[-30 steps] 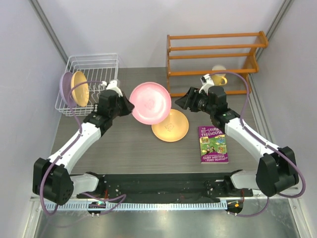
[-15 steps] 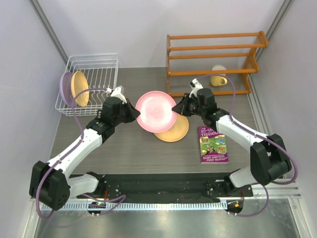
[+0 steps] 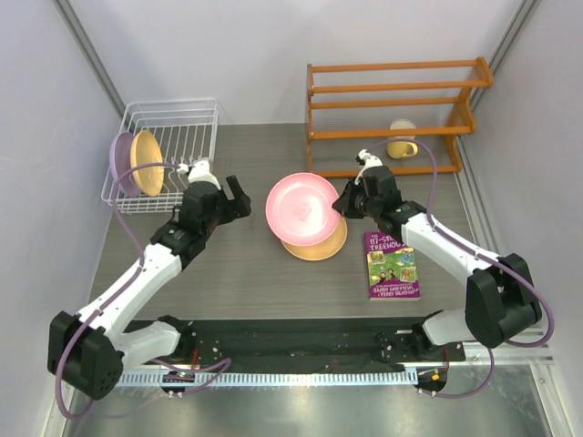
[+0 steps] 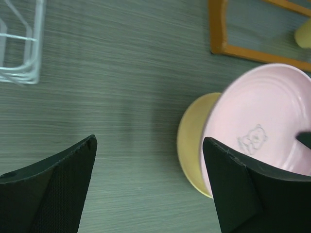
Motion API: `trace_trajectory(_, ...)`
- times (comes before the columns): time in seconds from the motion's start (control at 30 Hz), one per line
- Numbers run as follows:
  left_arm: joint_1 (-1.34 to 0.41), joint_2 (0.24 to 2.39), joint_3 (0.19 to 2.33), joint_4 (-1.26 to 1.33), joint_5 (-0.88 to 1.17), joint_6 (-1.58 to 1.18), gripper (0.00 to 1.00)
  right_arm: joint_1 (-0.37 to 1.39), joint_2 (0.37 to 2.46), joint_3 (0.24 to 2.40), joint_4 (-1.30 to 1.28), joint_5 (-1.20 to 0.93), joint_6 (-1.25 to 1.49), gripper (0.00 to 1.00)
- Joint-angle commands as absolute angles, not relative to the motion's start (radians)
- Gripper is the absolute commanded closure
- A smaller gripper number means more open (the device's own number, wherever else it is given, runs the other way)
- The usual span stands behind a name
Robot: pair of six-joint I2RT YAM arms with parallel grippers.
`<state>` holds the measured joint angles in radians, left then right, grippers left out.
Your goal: Unload the plates from the dish rack
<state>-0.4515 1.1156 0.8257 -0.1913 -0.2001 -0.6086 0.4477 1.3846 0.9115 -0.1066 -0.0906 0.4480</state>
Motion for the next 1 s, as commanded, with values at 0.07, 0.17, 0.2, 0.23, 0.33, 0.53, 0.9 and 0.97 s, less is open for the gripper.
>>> trace_trajectory(0.07, -0.453, 0.947, 0.798, -0.241, -0.481, -0.491, 0.10, 0.443, 1.402, 0.942, -0.149, 0.032, 0.417, 0.99)
trace_trajectory(0.17, -0.453, 0.870, 0.757, -0.218, -0.576, -0.439, 0.09, 0.437, 1.462, 0.954, -0.143, 0.040, 0.410, 0.99)
trace_trajectory(0.2, -0.453, 0.856, 0.744, -0.189, -0.601, -0.420, 0.06, 0.434, 1.474, 0.956, -0.143, 0.038, 0.411, 0.99)
trace_trajectory(0.23, -0.454, 0.839, 0.733, -0.181, -0.645, -0.408, 0.05, 0.433, 1.497, 0.960, -0.138, 0.034, 0.410, 0.99)
trace_trajectory(0.33, -0.453, 0.805, 0.707, -0.157, -0.704, -0.353, 0.04, 0.430, 1.540, 0.974, -0.130, 0.014, 0.411, 0.99)
trace_trajectory(0.53, -0.453, 0.834, 0.726, -0.164, -0.802, -0.302, 0.04, 0.426, 1.583, 0.991, -0.117, 0.014, 0.408, 0.98)
trace_trajectory(0.9, -0.453, 0.945, 0.791, -0.105, -0.899, -0.221, 0.01, 0.423, 1.576, 1.015, -0.193, -0.016, 0.380, 0.33)
trace_trajectory(0.97, -0.446, 0.997, 0.816, -0.069, -0.937, -0.149, 0.01, 0.423, 1.554, 1.022, -0.237, -0.005, 0.364, 0.32)
